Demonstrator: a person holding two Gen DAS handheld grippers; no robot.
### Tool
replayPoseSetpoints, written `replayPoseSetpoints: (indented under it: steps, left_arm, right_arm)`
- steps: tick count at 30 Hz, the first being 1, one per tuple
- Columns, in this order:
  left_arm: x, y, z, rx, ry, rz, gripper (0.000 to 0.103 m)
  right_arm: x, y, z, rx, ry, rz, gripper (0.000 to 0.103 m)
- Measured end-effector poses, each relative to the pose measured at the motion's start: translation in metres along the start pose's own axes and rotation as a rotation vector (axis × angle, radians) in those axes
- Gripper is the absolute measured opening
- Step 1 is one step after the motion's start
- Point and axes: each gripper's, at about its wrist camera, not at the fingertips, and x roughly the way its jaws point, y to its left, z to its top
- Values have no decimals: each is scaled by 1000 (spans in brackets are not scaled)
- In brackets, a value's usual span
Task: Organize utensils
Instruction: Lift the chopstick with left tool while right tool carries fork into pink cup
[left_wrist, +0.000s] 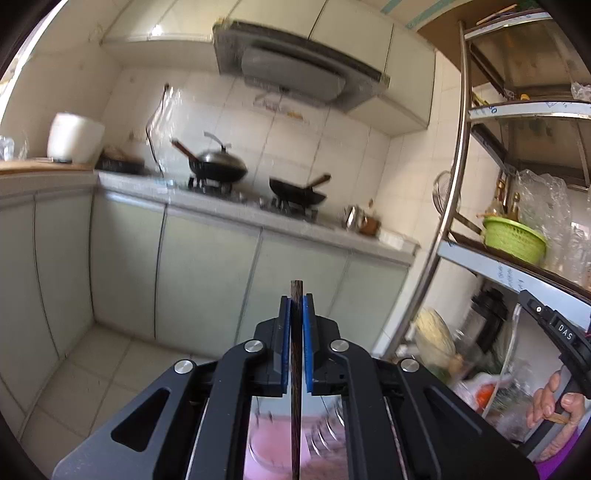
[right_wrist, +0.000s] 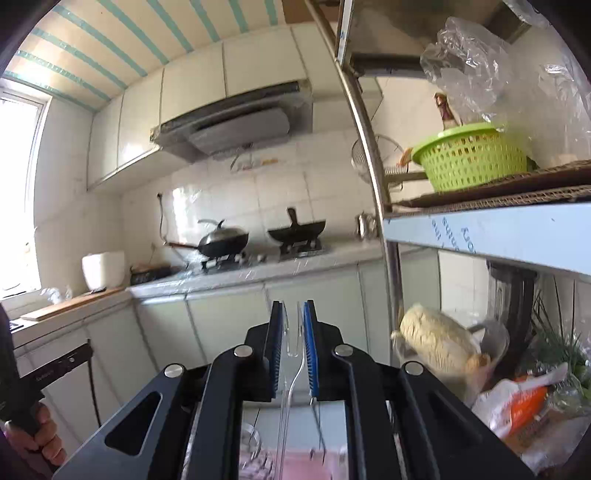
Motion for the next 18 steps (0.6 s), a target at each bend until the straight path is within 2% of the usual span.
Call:
replayPoseSetpoints:
  steps: [4, 9, 13, 18]
  left_arm:
    - [18, -3, -2, 25, -84, 31, 5]
    - [38, -6, -20, 62, -125, 48, 5]
    - [52, -4, -44, 89, -65, 60, 6]
    - [56, 9, -70, 70, 70, 44, 6]
  right_arm:
    - [24, 0, -9, -38, -57, -45, 11]
    - [50, -3, -37, -76, -37, -76, 11]
    - [63, -12, -65, -54, 79, -69, 11]
    - [72, -18, -96, -31, 251, -49, 11]
